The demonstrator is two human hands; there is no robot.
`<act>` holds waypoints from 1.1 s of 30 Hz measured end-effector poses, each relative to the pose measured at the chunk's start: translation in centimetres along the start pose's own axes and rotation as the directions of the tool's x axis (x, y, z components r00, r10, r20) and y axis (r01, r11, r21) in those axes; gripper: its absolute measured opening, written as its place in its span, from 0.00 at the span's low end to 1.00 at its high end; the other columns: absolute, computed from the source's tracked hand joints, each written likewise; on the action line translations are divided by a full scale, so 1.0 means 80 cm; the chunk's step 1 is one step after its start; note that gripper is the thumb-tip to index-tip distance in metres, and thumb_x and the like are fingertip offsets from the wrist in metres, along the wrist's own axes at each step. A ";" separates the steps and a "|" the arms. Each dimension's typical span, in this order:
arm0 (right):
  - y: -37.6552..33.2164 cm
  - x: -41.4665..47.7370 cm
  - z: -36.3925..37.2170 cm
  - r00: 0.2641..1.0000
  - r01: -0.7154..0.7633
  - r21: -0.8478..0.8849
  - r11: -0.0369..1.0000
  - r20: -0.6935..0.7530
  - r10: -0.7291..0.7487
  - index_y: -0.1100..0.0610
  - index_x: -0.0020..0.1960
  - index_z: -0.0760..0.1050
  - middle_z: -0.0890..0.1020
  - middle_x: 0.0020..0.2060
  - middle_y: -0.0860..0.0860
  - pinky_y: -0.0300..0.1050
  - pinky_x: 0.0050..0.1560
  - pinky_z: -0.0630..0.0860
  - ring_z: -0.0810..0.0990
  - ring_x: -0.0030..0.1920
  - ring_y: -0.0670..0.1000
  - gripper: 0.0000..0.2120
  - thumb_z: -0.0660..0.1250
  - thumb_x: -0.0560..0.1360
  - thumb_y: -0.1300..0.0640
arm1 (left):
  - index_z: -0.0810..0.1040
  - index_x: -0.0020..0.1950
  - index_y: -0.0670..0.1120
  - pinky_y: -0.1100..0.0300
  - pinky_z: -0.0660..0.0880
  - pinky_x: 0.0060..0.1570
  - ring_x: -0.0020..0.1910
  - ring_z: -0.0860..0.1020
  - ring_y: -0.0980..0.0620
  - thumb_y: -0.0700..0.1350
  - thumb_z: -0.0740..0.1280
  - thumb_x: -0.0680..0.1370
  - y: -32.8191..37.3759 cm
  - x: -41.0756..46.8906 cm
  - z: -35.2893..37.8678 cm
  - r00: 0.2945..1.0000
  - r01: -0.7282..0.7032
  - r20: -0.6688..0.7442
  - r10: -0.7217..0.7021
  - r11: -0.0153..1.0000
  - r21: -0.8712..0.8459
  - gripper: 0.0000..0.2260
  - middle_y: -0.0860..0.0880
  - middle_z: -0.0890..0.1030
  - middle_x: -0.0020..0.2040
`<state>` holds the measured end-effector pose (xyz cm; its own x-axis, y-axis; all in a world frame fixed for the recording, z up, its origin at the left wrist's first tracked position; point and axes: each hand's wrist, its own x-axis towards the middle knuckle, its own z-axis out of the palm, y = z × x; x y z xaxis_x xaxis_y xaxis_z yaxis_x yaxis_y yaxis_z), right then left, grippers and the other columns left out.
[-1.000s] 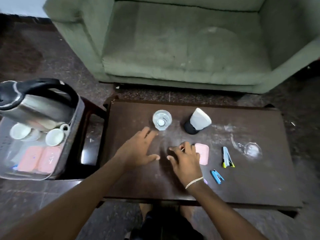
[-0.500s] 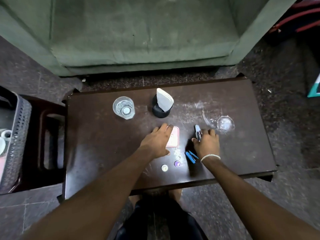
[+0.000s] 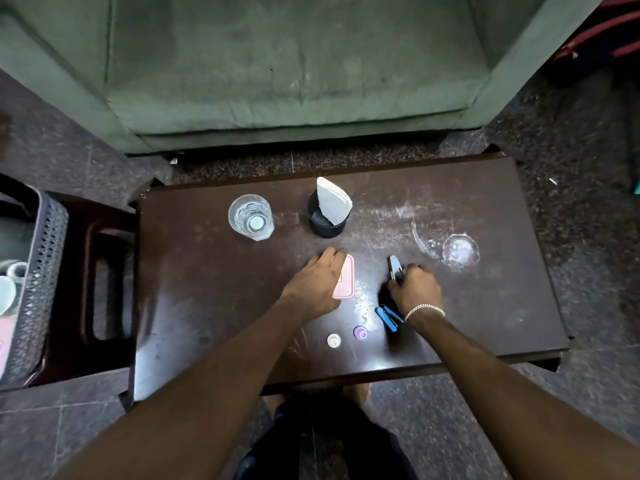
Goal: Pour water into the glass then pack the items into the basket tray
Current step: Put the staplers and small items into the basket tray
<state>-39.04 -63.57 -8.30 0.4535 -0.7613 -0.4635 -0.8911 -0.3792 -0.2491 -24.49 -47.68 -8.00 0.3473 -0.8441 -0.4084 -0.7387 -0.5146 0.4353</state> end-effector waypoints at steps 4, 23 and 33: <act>-0.038 -0.028 -0.002 0.999 0.030 0.054 0.998 0.014 -0.030 0.61 0.49 0.79 0.82 0.48 0.60 0.49 0.50 0.75 0.81 0.50 0.63 0.10 0.70 0.72 0.55 | 0.57 0.81 0.44 0.49 0.72 0.68 0.65 0.74 0.41 0.46 0.78 0.69 -0.032 -0.036 -0.028 0.999 -0.001 -0.039 -0.001 0.998 -0.057 0.46 0.46 0.66 0.72; -0.470 -0.278 0.064 0.836 0.352 0.498 0.792 0.213 -0.506 0.54 0.35 0.76 0.81 0.28 0.46 0.43 0.37 0.76 0.81 0.34 0.47 0.08 0.73 0.64 0.53 | 0.59 0.80 0.50 0.48 0.77 0.62 0.65 0.76 0.39 0.44 0.82 0.65 -0.331 -0.440 -0.213 0.834 0.428 -0.253 -0.490 0.864 -0.264 0.48 0.48 0.60 0.75; -0.604 -0.366 0.148 0.643 0.612 0.347 0.711 0.304 -0.703 0.58 0.52 0.76 0.84 0.47 0.58 0.49 0.46 0.75 0.81 0.51 0.62 0.16 0.72 0.68 0.53 | 0.57 0.81 0.54 0.51 0.77 0.55 0.58 0.78 0.42 0.42 0.81 0.68 -0.469 -0.568 -0.231 0.726 0.645 -0.101 -0.680 0.725 -0.239 0.48 0.46 0.67 0.65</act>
<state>-9.14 -16.71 7.27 0.9221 -0.0635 -0.3816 -0.3509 -0.5527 -0.7559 -1.90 7.21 9.09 0.8129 -0.2787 -0.5113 -0.1735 -0.9541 0.2442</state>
